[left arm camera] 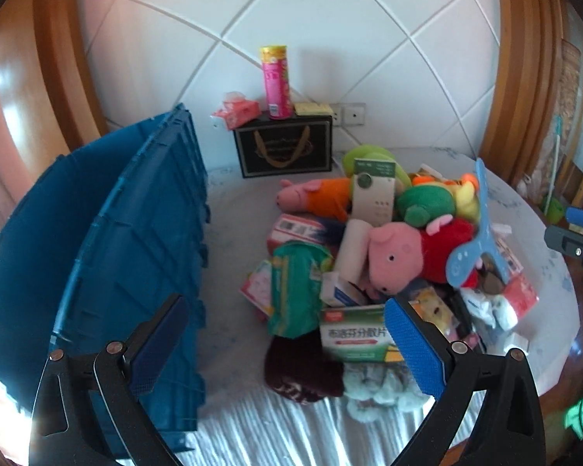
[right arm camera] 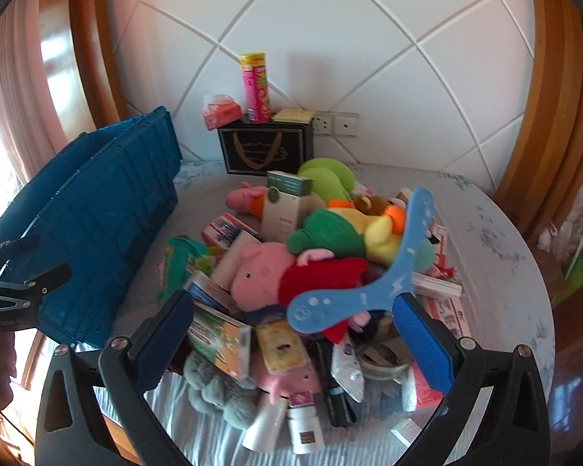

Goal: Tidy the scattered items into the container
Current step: 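Withdraw both tools from the crate back toward the pile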

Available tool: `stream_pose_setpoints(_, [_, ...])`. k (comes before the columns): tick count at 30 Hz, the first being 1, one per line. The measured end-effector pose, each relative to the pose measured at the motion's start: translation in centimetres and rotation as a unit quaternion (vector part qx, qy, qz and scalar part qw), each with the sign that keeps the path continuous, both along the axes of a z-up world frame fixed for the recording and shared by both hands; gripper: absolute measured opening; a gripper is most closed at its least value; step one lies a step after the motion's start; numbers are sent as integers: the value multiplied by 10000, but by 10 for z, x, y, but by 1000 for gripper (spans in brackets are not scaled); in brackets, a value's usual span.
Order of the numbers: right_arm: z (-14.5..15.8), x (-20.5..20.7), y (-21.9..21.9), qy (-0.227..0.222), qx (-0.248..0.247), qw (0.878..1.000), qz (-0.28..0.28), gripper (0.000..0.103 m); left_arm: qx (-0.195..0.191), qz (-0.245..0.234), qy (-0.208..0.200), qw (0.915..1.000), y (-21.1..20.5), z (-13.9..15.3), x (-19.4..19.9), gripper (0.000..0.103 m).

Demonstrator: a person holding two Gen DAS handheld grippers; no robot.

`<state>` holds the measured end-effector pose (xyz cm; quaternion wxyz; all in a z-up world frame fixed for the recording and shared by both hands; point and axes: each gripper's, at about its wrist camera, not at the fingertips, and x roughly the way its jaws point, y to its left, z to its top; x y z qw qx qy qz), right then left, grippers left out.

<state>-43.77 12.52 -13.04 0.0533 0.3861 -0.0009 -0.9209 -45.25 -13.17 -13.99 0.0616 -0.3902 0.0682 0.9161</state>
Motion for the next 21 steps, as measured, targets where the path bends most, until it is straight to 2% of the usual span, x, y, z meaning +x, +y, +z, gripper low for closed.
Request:
stream_pose_setpoints(6, [-33,19,66,-375,84,9984,-413,103,203,-137,-572,9981,44,-50,-4,102])
stream_pose_setpoints(12, [-50,34,112,-564,83,9965,-606,103,884,148,-1169,9891,70,-92,-22,102])
stream_pose_setpoints(15, [-55,38,127,-597,137,9961,-632,103,1097,333,-1433,9830,81,-111,-33,102])
stream_pose_setpoints(19, [-73,37,148,-620,345,9954,-651,103,981,627,-1659,9792,100,-132,-47,102])
stream_pose_setpoints(21, [-91,33,161,-731,398,9942,-688,103,761,749,-1683,9799,110,-140,-52,102])
